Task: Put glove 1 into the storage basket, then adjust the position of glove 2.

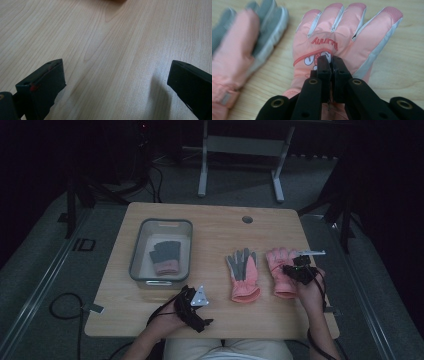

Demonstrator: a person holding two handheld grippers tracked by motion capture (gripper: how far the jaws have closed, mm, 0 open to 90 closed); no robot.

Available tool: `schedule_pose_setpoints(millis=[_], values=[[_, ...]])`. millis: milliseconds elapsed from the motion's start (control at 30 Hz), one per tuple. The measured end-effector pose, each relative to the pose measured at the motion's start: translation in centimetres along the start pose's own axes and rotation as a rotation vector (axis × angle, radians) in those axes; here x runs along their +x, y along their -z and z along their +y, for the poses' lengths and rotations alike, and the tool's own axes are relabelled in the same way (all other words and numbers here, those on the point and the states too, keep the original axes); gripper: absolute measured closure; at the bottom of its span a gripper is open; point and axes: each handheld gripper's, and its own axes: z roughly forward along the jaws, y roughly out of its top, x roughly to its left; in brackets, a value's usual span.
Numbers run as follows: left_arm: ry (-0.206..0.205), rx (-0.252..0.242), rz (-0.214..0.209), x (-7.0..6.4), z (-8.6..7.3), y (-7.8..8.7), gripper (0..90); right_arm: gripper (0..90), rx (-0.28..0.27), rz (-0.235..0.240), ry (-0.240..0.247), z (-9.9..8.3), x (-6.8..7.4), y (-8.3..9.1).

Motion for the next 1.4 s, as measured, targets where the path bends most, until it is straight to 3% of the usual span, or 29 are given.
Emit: schedule_pose_setpoints(millis=[333,600,1100,1200,1333,1400], values=[[-0.005,0.001,0.003,0.0,0.0,0.0,1.1,86.6,-0.121,0.006,-0.027,2.8,1.6,4.4],[-0.009,0.002,0.005,-0.1,0.0,0.0,1.1,86.6,-0.178,0.019,-0.008,4.9,4.1,6.5],[-0.008,-0.014,0.003,-0.2,0.0,0.0,1.0,86.6,-0.207,0.058,0.002,6.0,9.0,7.5],[-0.012,-0.01,0.004,-0.2,0.0,0.0,1.1,86.6,-0.21,0.046,0.016,6.0,9.8,7.5],[-0.014,-0.01,0.004,-0.2,0.1,0.0,1.1,86.5,-0.205,0.066,0.036,5.8,11.8,6.9],[-0.014,-0.01,0.004,-0.2,0.1,0.0,1.1,86.5,-0.205,0.066,0.036,5.8,11.8,6.9]])
